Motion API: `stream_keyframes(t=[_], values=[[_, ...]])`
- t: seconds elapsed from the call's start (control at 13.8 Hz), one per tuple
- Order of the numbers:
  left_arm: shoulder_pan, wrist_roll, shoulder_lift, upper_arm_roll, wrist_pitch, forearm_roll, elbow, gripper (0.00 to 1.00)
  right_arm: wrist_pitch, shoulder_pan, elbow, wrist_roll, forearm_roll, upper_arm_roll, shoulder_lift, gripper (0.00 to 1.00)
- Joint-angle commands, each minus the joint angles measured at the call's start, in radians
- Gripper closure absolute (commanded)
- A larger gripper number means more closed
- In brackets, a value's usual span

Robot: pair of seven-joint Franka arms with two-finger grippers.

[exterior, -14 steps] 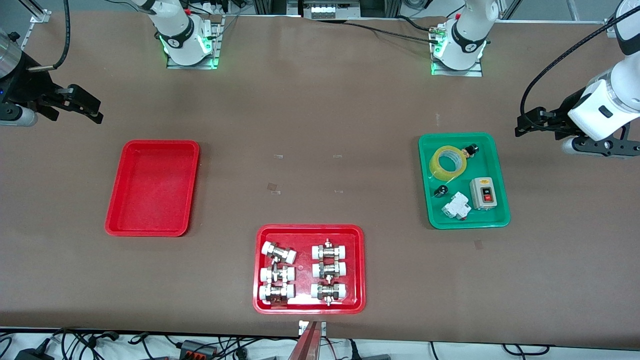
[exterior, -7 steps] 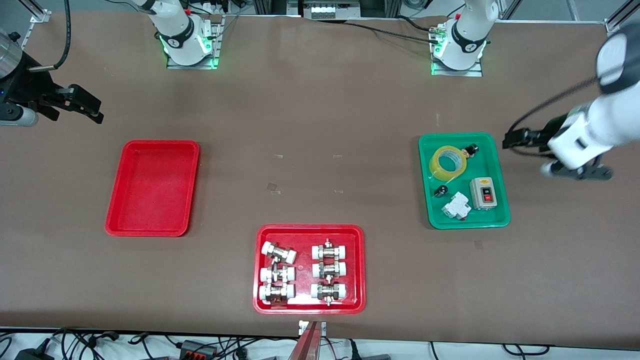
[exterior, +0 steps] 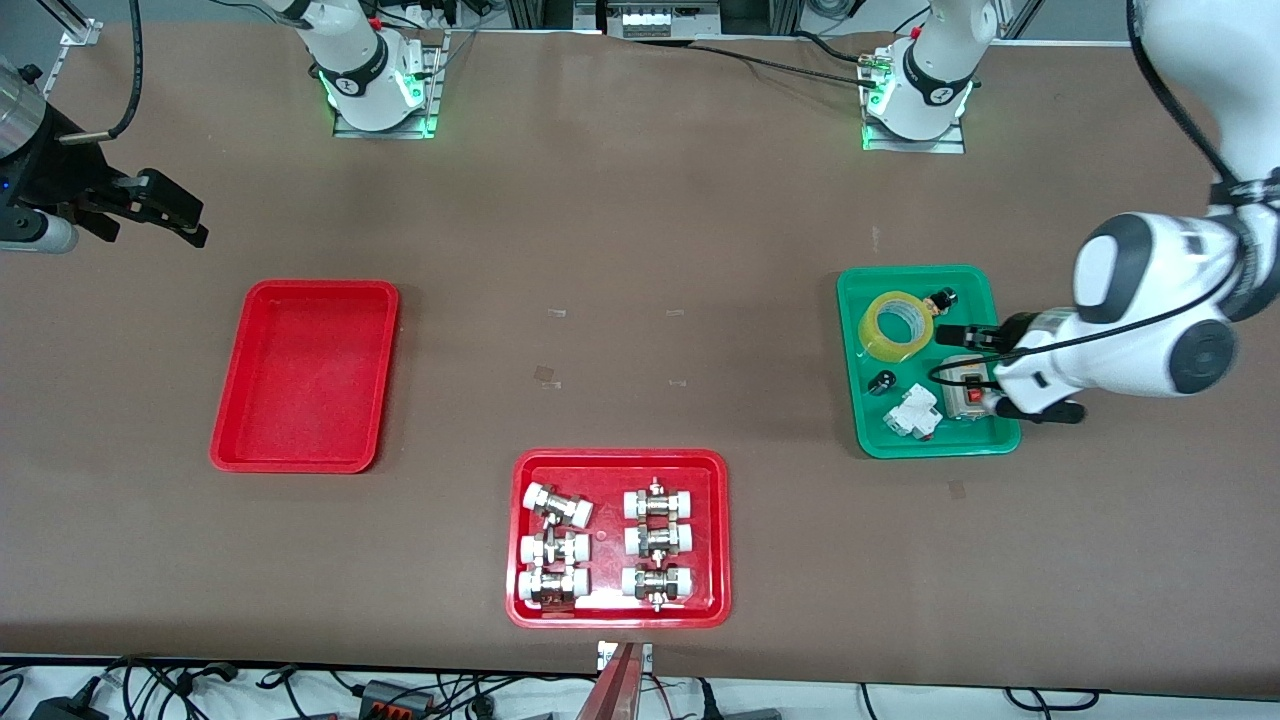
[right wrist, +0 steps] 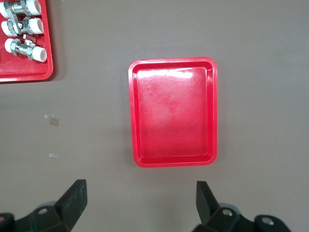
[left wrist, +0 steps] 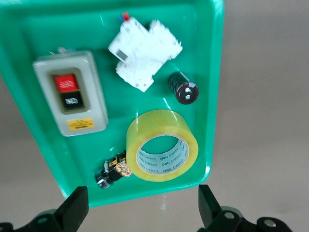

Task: Left arm passes tape to right arm into tray
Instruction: 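Reach the left gripper down over the yellow tape roll in the green tray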

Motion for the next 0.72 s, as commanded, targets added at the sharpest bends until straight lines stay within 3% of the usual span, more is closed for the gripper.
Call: stream_keyframes(t=[0.0, 0.43, 0.65], values=[[0.0, -0.037, -0.051, -0.005, 0.169, 0.001, -0.19, 0.0, -0.003, 0.003, -0.005, -0.017, 0.008, 0.0, -0.005, 0.0], [-0.061, -0.189, -0.019, -0.005, 0.202, 0.035, -0.249, 0.0, -0.001, 0.003, -0.008, -0.017, 0.008, 0.0, -0.005, 0.0], [-0.071, -0.2, 0.007, -0.002, 0.203, 0.139, -0.254, 0.0, -0.001, 0.003, -0.008, -0.017, 0.008, 0.0, -0.005, 0.0]])
